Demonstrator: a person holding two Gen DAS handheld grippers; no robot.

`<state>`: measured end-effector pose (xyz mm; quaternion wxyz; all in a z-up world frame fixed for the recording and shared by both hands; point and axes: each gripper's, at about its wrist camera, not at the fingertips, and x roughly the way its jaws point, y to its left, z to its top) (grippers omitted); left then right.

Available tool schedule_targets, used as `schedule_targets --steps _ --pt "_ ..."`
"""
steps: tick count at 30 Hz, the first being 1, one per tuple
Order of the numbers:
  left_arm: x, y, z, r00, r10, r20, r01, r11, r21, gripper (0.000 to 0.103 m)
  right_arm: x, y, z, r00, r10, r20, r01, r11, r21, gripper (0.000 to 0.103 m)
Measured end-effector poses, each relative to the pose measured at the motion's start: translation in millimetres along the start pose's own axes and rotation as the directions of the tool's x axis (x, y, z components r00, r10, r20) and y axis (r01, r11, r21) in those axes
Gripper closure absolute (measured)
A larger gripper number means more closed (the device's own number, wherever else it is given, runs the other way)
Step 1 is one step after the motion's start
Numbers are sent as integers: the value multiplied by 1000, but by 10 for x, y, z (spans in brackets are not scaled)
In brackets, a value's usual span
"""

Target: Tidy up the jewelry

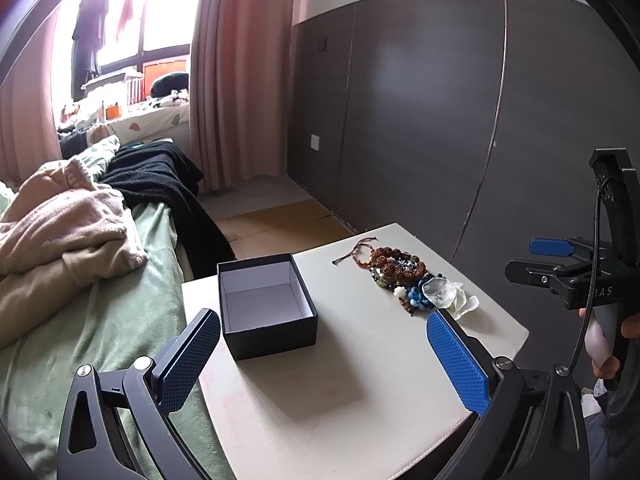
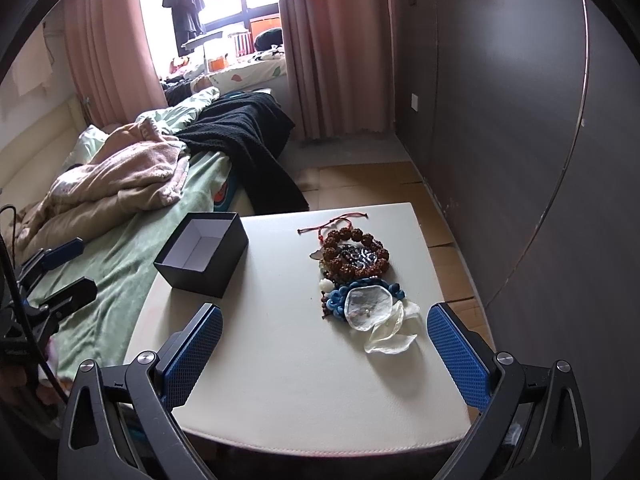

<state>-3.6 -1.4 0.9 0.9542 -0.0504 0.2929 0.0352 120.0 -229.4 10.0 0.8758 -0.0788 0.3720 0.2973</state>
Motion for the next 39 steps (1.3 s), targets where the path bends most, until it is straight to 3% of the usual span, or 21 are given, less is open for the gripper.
schedule_targets --steps 39 --pt "-64 141 -100 1000 -6 -19 6 1000 -12 0 65 89 -40 1000 4 -12 -4 1000 -11 0"
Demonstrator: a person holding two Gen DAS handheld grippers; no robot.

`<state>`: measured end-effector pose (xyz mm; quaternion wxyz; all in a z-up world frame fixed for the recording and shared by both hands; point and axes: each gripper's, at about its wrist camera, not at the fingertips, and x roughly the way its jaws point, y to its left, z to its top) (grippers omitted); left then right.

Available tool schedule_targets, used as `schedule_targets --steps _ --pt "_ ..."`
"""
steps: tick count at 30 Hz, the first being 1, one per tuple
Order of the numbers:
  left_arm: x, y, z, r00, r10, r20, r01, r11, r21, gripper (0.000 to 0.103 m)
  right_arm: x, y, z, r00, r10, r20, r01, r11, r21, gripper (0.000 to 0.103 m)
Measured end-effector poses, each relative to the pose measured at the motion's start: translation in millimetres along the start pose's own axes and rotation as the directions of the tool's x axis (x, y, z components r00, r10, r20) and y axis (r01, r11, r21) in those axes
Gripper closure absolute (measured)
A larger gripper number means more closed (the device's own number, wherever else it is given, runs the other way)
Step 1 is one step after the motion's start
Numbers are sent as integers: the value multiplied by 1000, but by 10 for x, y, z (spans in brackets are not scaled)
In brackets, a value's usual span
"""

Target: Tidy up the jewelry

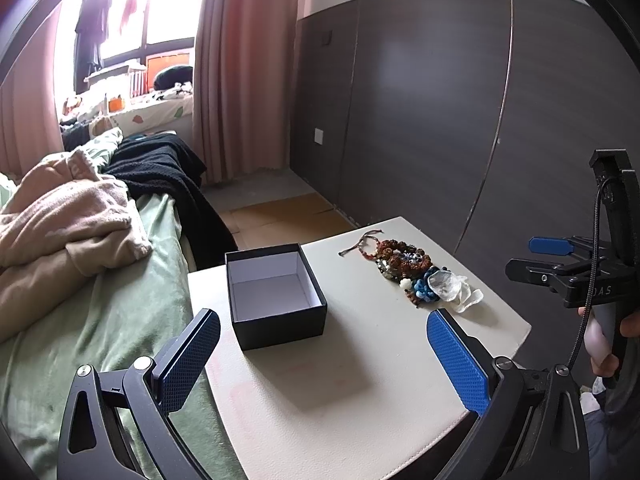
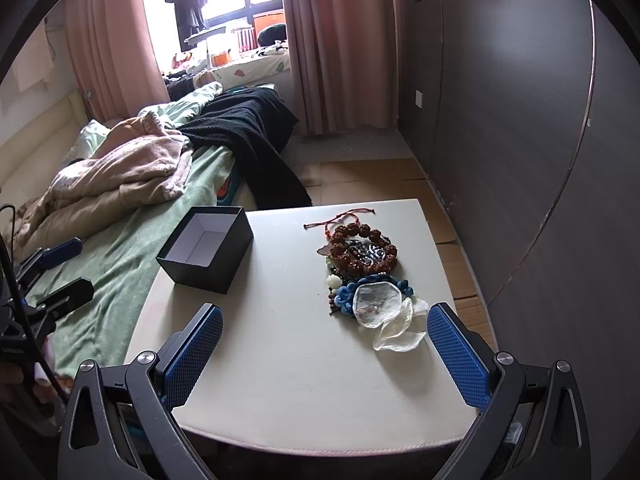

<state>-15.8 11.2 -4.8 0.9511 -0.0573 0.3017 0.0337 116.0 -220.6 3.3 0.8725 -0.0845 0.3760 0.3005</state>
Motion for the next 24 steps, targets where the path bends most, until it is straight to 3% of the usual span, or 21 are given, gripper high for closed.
schedule_targets --steps 7,18,22,24 --pt "144 -60 84 1000 -23 -21 22 999 -34 0 35 -77 67 1000 -18 -16 19 997 78 0" --pt "427 -205 260 999 -4 -48 -2 993 -116 0 153 -340 120 996 -50 -68 64 974 217 0" --pt "527 -283 290 999 -19 -45 12 990 -141 0 292 -512 88 994 49 -93 -19 953 301 0" --pt "596 -324 300 998 -36 -51 27 988 -152 0 383 -593 55 990 68 -125 -20 938 346 0"
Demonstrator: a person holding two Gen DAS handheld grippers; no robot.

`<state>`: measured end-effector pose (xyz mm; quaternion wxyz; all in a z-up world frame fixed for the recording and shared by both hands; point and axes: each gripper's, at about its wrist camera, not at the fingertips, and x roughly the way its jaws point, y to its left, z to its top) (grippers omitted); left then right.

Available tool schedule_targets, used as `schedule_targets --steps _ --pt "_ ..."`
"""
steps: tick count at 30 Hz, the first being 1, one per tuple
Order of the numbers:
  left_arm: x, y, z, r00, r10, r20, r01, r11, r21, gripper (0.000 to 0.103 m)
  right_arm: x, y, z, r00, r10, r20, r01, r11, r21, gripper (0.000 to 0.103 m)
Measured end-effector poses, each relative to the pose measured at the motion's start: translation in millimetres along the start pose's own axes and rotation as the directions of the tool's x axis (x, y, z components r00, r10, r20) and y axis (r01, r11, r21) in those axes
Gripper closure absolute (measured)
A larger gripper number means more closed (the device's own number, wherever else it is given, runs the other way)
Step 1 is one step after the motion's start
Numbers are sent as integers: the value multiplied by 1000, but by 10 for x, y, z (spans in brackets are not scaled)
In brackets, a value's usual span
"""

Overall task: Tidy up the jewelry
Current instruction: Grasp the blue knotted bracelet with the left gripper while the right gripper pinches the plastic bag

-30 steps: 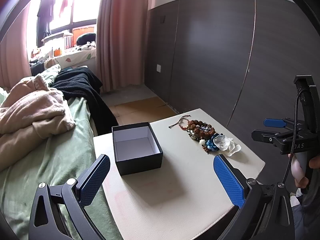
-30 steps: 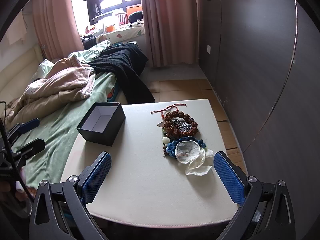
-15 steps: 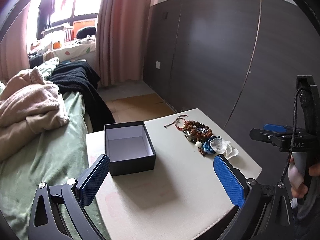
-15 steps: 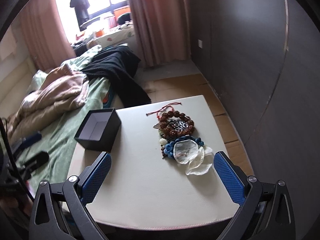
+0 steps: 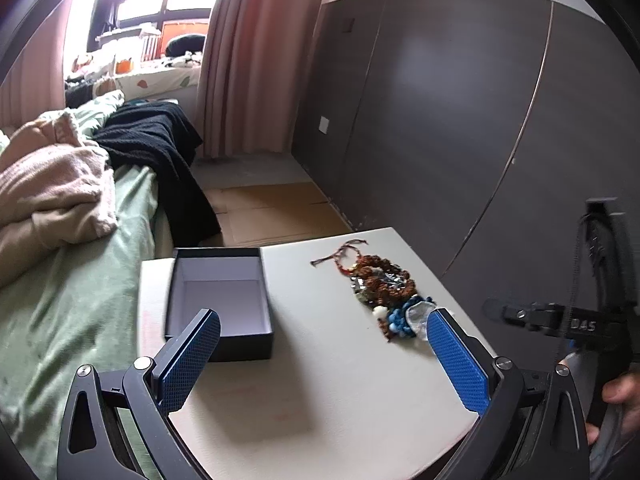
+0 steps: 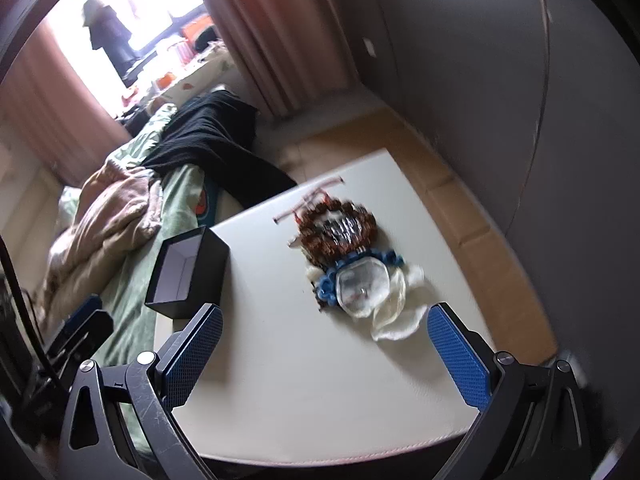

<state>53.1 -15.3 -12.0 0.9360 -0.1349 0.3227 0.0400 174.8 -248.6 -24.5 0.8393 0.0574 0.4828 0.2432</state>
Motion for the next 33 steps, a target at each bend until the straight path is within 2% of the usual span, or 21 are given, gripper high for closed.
schedule_targets --steps 3,5,6,9,10,14,20,24,26,29,30,33 --pt "135 -72 1 1000 -2 -26 1 1000 -9 2 100 -164 16 999 32 -36 -29 996 84 0" --pt "233 -113 2 999 -17 -50 16 1000 -16 10 178 -294 26 997 61 -57 -51 986 156 5" --pt "292 -136 1 998 -19 -67 18 1000 -25 11 219 -331 29 996 65 -67 -52 983 178 8" --pt "481 -200 -8 990 -5 -138 -4 998 -65 24 379 -438 26 993 59 -106 -34 974 222 20" --pt "527 -223 -22 987 -5 -158 -7 997 -77 28 439 -477 29 991 59 -122 -28 970 241 21" --pt "707 -325 -35 976 -22 -217 -1 994 -106 33 551 -652 60 987 77 -140 -26 942 334 30" --pt "892 -421 -9 968 -37 -247 8 993 -117 45 759 -748 110 981 72 -178 -1 928 372 36" --pt "1027 -416 28 966 -35 -257 1 991 -131 49 985 -738 154 972 44 -230 43 932 360 47" --pt "1095 -398 49 965 -31 -261 -6 990 -140 53 1095 -723 183 966 62 -249 34 931 363 50" --pt "1189 -366 69 963 -31 -267 -10 989 -149 57 1217 -670 208 961 68 -269 31 938 345 81" --pt "1219 -358 73 963 -31 -269 -11 989 -150 58 1243 -663 206 958 59 -279 40 941 337 100" --pt "1305 -333 85 960 -46 -277 0 986 -164 60 1216 -690 241 960 81 -268 22 932 361 100"
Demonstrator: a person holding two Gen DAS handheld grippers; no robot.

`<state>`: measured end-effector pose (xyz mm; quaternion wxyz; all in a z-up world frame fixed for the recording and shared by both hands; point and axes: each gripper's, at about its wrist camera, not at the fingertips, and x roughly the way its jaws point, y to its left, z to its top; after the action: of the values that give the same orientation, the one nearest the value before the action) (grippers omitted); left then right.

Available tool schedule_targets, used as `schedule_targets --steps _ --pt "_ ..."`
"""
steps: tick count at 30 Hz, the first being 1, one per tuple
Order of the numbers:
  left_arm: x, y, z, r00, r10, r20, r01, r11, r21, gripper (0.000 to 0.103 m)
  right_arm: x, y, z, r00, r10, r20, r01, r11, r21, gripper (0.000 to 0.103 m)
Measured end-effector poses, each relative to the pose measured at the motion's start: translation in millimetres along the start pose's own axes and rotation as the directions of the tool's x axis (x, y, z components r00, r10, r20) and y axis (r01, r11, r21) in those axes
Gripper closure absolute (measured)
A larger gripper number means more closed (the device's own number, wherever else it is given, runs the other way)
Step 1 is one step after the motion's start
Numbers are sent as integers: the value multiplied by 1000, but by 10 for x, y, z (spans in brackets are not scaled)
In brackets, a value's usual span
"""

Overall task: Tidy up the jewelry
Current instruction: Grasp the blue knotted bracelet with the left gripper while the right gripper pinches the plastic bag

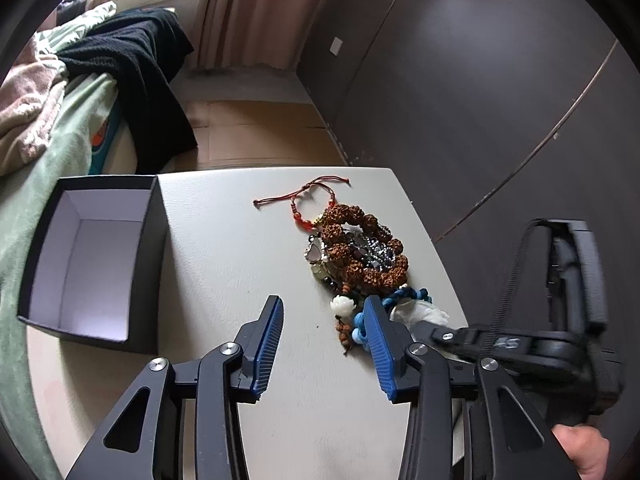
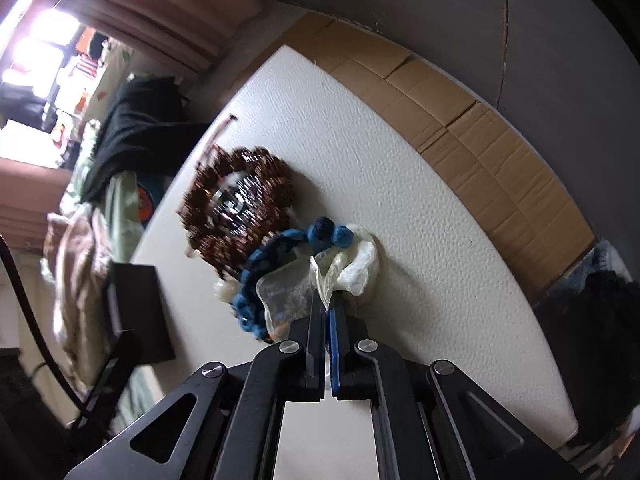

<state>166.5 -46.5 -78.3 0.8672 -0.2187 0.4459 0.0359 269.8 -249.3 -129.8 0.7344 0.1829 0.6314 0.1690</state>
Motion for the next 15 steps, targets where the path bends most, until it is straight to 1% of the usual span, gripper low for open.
schedule_targets --steps 2,6,10,15 --pt "41 -14 14 1000 2 -4 -2 1000 3 63 -131 -37 25 999 39 30 -39 999 12 100" --pt "142 -122 24 1000 -19 -16 19 999 39 64 -408 -165 89 990 114 85 -118 992 47 100" --pt "262 -287 10 999 -31 -31 34 995 92 64 -524 -307 138 979 171 108 -181 979 93 100" --pt "421 -488 -26 999 -23 -47 31 984 175 65 -619 -407 160 972 196 129 -211 971 114 100"
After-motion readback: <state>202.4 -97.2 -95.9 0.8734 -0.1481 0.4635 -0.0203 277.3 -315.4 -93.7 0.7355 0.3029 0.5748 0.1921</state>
